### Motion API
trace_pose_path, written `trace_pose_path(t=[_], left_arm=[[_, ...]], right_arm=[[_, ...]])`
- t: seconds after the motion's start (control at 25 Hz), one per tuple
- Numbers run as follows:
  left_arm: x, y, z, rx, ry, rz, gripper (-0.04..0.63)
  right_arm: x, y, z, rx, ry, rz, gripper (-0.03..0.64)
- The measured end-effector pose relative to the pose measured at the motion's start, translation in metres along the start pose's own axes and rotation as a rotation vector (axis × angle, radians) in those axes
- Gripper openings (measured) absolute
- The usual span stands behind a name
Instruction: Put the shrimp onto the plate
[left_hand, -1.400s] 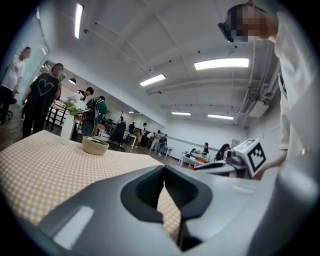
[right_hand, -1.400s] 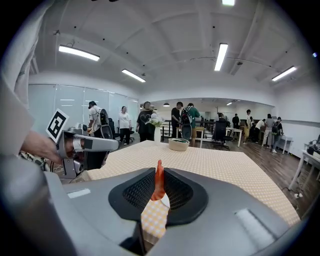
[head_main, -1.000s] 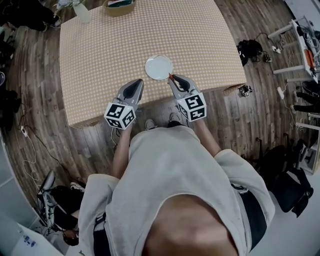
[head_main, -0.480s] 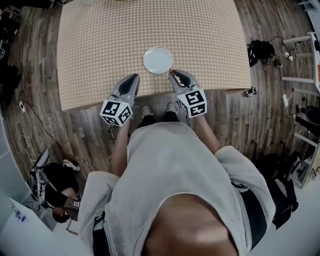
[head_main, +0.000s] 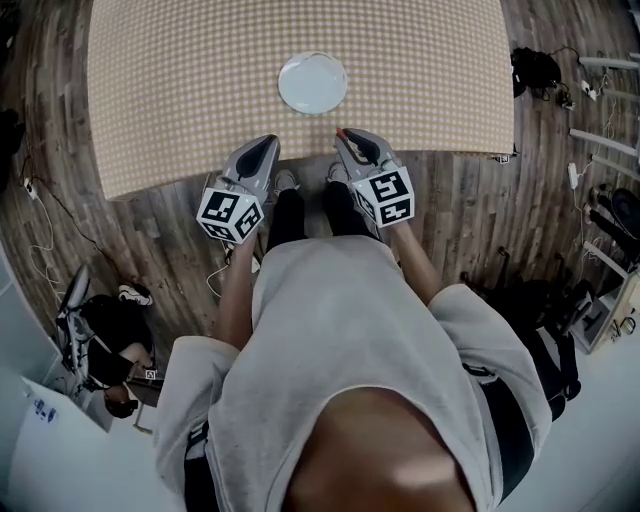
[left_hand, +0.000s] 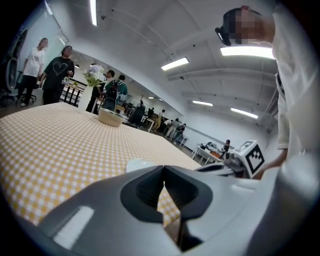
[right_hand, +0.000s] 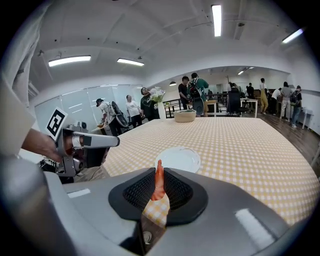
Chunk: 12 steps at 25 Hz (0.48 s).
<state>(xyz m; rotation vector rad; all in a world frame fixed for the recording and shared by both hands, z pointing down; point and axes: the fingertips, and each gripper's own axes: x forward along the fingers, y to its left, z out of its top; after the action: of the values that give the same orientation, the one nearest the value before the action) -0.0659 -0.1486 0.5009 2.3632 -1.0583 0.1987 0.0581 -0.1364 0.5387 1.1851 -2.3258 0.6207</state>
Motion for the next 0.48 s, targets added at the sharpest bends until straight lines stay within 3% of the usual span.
trace_pose_path(t=[0.48], left_arm=[[-0.005, -0.007, -0.045, -0.056, 0.063, -0.005, 0.009]], right_arm=[[0.005, 0.003, -0.052, 0.035, 0.081, 0.010, 0.052]])
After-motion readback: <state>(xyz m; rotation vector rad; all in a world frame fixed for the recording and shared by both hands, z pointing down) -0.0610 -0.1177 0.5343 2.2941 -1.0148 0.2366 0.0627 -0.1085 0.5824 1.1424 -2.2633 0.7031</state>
